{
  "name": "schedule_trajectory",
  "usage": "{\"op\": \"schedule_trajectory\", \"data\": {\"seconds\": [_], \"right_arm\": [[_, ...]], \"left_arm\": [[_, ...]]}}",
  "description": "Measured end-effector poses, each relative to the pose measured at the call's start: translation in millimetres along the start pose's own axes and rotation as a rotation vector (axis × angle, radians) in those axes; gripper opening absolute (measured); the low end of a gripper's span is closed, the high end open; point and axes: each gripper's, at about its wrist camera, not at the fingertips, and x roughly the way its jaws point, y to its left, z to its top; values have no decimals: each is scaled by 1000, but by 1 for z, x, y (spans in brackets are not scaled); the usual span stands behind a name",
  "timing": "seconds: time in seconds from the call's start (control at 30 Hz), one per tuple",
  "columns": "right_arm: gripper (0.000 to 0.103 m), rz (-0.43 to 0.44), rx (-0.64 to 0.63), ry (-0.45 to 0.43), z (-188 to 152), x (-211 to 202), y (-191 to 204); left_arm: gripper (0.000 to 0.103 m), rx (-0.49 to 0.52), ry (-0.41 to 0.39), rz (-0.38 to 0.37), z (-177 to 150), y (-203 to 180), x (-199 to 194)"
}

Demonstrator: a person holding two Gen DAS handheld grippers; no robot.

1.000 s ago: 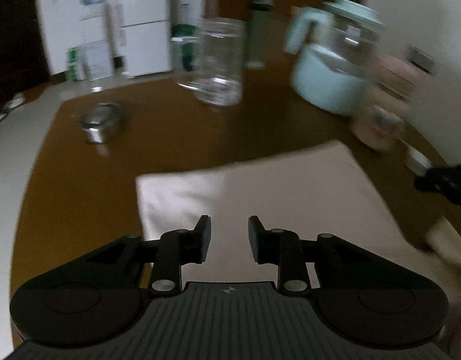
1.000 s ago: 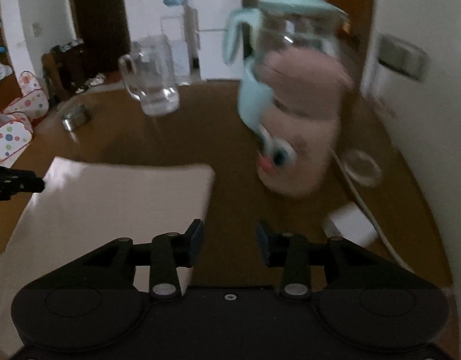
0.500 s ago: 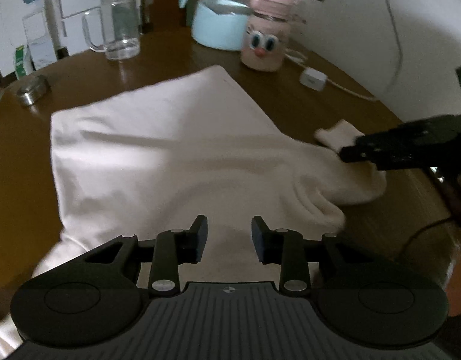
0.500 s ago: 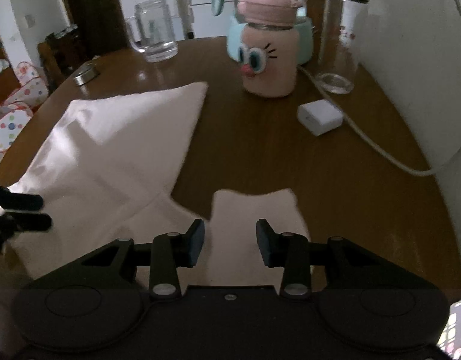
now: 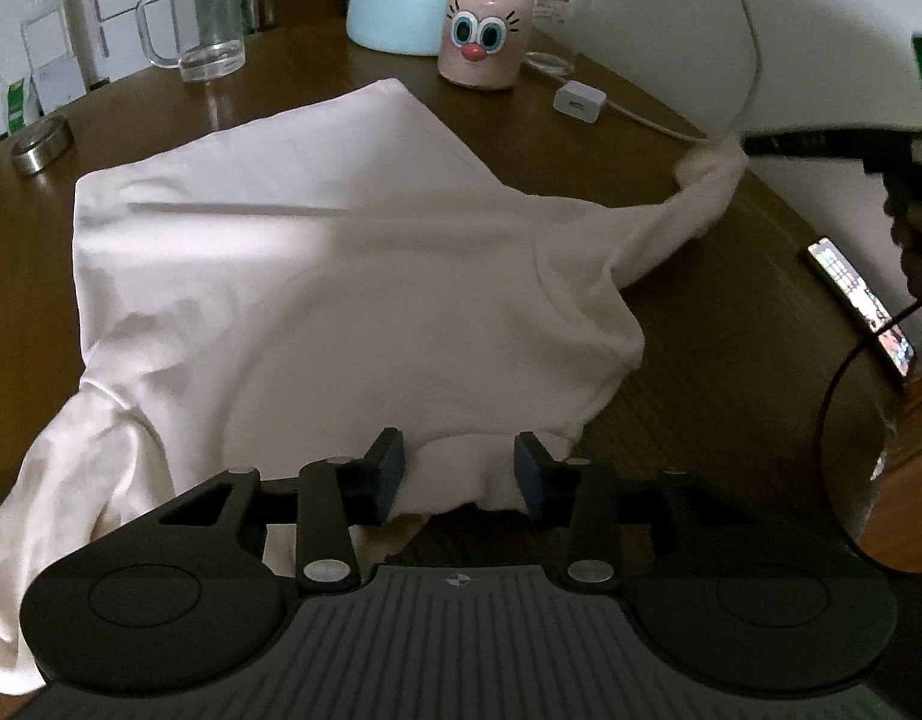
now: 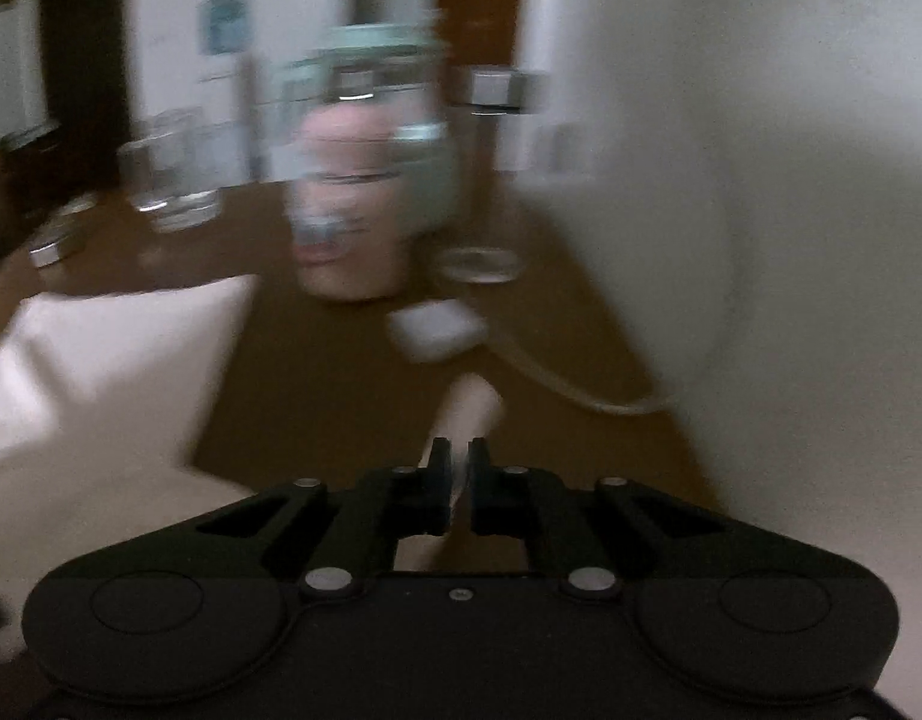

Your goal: Fold clothes

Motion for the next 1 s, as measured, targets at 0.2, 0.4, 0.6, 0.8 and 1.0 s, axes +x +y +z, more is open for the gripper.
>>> {"op": "schedule_trajectory", "data": {"seconds": [0.2, 0.4, 0.6, 0.8, 1.0], "right_arm": [[35, -39, 51, 50, -15, 1, -21], [39, 223, -15, 57, -12, -10, 29], [39, 477, -107, 123, -15, 1, 100], [39, 501, -223, 200, -28, 6, 118], [41, 465, -308, 218, -39, -10, 109]], "left_arm": [[45, -66, -42, 2, -8, 13, -26], [53, -177, -103, 129, -24, 42, -62], [53, -352, -146, 303, -47, 88, -93], [53, -535, -151, 460, -73, 137, -111], [53, -602, -135, 522, -86, 170, -114]]}}
